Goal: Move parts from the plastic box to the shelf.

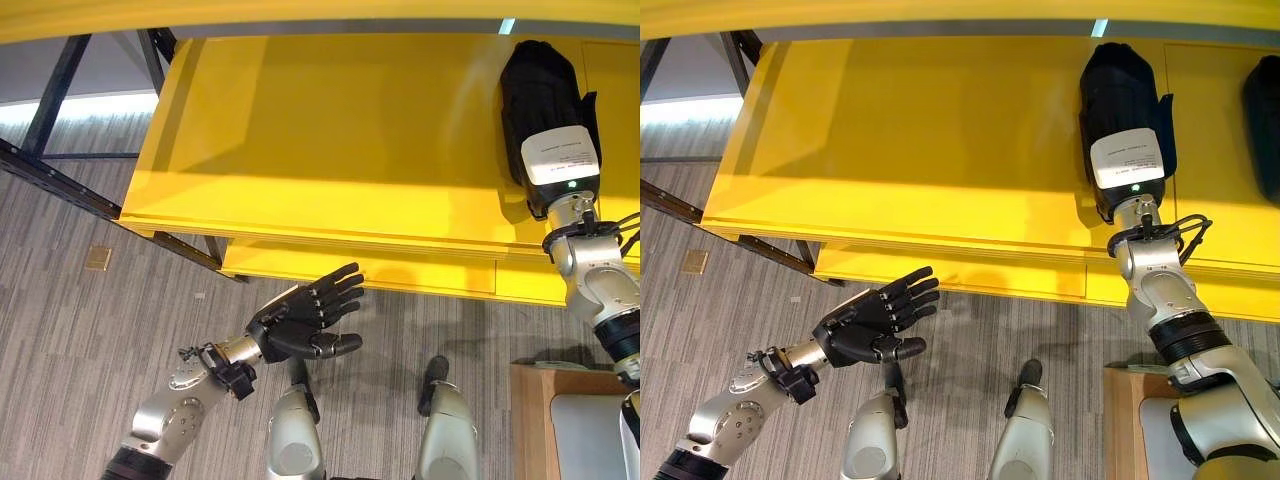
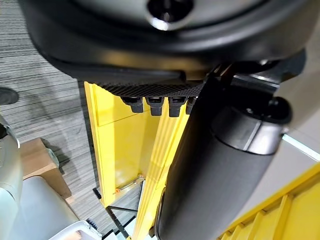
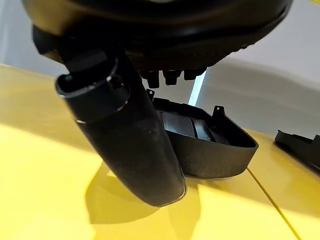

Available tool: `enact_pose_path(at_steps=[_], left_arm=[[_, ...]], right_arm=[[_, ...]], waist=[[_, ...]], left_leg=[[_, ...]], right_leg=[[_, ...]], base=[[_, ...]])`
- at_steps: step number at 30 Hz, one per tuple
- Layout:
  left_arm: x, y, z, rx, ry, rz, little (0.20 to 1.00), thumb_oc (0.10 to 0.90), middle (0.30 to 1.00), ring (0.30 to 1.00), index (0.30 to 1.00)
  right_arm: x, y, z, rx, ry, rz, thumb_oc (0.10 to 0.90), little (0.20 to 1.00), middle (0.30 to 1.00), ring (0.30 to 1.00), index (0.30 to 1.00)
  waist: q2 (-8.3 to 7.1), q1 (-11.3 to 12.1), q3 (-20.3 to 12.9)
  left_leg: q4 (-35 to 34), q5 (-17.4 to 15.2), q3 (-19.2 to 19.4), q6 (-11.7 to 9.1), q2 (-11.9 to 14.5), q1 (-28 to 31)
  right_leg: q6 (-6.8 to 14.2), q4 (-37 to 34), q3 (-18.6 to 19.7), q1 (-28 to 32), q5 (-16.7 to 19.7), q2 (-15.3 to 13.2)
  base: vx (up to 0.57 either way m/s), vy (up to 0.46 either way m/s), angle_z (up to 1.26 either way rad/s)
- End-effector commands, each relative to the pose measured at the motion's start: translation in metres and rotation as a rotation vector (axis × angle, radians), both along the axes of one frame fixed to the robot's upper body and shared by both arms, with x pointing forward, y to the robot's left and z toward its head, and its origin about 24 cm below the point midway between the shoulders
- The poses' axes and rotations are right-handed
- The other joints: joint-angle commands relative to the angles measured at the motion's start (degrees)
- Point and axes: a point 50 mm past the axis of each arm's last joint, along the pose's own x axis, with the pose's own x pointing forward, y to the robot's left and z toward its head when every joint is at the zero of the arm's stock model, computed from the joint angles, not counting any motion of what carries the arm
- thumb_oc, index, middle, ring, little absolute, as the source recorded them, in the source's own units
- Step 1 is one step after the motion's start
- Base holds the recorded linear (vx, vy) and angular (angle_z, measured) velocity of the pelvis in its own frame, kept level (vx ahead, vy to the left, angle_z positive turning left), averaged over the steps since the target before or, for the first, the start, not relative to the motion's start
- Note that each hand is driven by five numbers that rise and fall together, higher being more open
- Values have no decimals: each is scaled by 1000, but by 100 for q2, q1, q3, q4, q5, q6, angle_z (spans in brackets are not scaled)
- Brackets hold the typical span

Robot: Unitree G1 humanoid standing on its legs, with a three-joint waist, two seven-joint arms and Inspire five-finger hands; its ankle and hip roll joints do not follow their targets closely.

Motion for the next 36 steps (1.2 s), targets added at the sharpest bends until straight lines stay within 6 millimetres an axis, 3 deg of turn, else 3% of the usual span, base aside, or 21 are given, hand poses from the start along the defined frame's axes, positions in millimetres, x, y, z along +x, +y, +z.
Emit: enact_pose_path(at_steps=[1, 21, 29, 36], left_arm=[[-4, -11, 43, -130, -196, -53, 1000, 900, 1000, 1000, 1000], [-9, -14, 43, -91, -195, -116, 1000, 900, 1000, 1000, 1000], [-10, -13, 40, -80, -177, -95, 1000, 900, 1000, 1000, 1000], [-12, -12, 36, -78, -172, -89, 1000, 900, 1000, 1000, 1000]], right_arm=[[-2, 39, 21, -7, -119, 175, 900, 1000, 1000, 1000, 1000], [-18, 46, 49, -25, -397, 265, 900, 1000, 1000, 1000, 1000], [-20, 48, 46, 31, -387, 284, 900, 1000, 1000, 1000, 1000], [-29, 60, 40, 150, -452, 429, 900, 1000, 1000, 1000, 1000]], waist=[[-99, 101, -113], [-15, 72, -216], [11, 56, -242], [-5, -15, -317]], left_leg=[[411, -487, -218, 284, 88, 88], [430, -539, -240, 296, 44, 155], [436, -563, -250, 315, 5, 173], [440, -621, -220, 365, -49, 293]], right_leg=[[91, 344, 164, 260, -473, -14], [79, 332, 194, 348, -511, -24], [55, 389, 208, 346, -549, -41], [21, 408, 227, 441, -594, -27]], base=[[0, 0, 0], [15, 9, 0], [11, 10, 0], [15, 21, -2]])
